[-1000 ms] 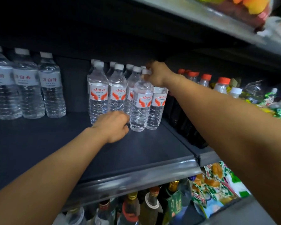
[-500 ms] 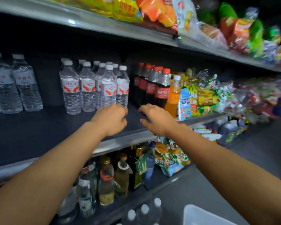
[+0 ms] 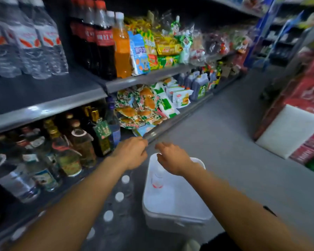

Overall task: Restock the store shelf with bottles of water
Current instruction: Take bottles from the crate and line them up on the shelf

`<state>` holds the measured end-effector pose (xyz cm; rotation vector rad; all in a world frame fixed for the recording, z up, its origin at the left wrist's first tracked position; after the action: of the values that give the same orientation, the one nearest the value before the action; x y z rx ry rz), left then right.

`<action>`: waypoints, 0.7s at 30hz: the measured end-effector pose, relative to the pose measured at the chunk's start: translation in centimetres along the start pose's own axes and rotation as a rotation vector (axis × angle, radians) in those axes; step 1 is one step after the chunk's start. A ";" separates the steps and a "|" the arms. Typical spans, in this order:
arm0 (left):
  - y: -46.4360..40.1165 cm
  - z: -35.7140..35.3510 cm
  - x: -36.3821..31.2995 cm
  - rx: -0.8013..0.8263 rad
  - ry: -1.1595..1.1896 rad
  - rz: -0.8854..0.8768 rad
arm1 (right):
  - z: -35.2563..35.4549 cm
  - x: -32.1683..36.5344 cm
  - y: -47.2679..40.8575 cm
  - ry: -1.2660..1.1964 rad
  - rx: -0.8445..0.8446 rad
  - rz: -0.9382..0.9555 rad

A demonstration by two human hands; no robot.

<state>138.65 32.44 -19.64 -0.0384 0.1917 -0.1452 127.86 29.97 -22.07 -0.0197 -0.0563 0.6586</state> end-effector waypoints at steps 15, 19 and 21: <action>-3.5 -13.5 3.9 0.233 0.053 0.117 | -15.1 -5.3 -2.1 -0.101 0.241 -0.217; -3.8 -16.4 5.3 0.256 0.108 0.132 | -18.1 -5.8 -3.5 -0.086 0.323 -0.260; -3.9 -17.3 5.8 0.258 0.100 0.123 | -19.3 -5.9 -3.7 -0.095 0.377 -0.264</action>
<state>140.38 27.36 -37.48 0.2373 0.2733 -0.0488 126.60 23.42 -41.49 0.3767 -0.0246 0.3980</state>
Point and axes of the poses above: each hand's wrist, its own y-axis away from the middle knuckle, its own z-axis out of the back of the hand, x = y × z, the point moved 8 cm from there along -y, towards the middle knuckle, and after that the axes turned 5 degrees about y, right-handed, at the moved point
